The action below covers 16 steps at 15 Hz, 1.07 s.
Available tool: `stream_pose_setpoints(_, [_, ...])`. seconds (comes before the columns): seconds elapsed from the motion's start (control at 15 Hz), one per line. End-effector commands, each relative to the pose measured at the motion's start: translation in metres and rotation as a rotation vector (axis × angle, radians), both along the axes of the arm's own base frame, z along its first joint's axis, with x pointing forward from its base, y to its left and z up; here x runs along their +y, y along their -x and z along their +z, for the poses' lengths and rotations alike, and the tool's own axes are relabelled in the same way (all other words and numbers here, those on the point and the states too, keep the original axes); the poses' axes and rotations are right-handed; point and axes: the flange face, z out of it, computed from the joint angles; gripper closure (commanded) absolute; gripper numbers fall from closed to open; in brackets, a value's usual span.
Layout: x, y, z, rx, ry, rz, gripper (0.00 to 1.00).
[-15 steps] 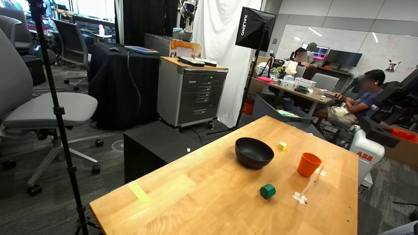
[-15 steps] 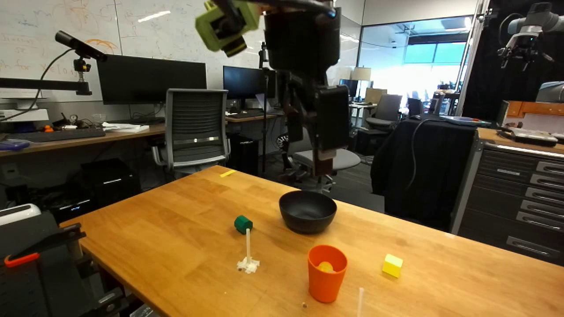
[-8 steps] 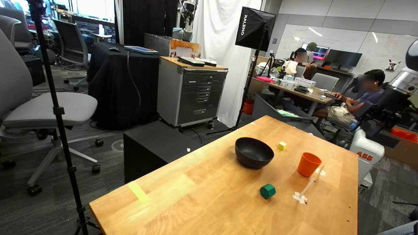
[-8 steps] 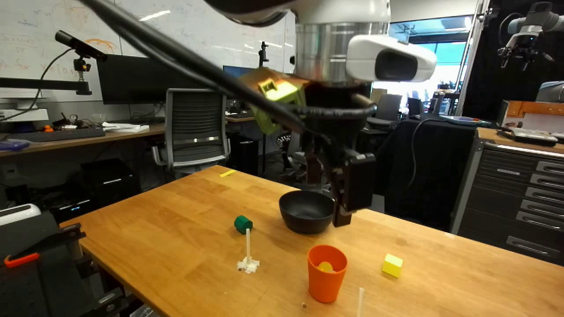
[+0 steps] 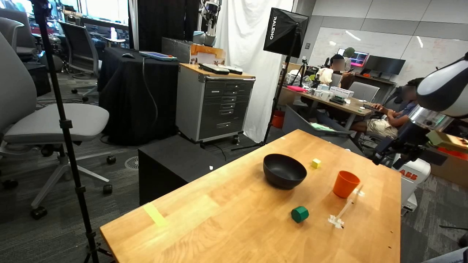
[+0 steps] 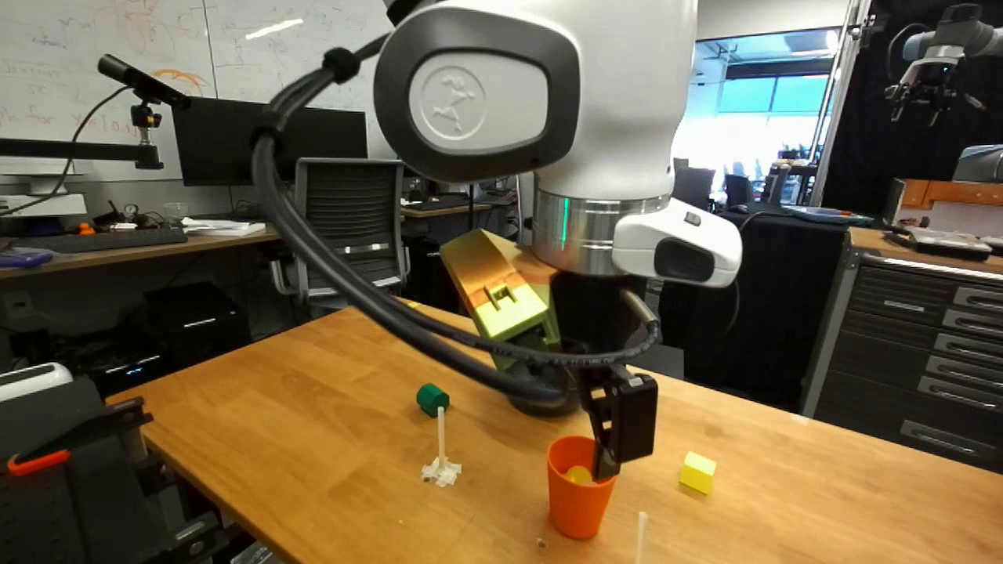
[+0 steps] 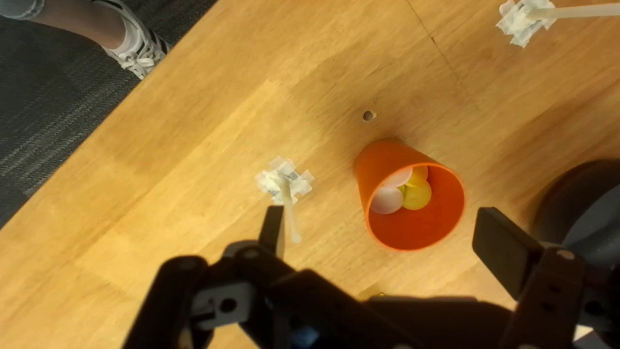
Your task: Pour the contents in the cup into the bowl
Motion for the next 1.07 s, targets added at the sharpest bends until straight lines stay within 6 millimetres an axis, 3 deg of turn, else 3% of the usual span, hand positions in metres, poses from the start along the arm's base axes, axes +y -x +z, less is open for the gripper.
stream_pose_setpoints(0.0, [-0.006,-0.015,-0.012,-0.017,0.025,0.007,0.0])
stream_pose_setpoints(0.47, [-0.021,-0.027,-0.034,-0.042,0.065,-0.039,0.0])
stream_pose_setpoints(1.0, [-0.006,-0.035,-0.074,-0.009,0.039,-0.016,0.0])
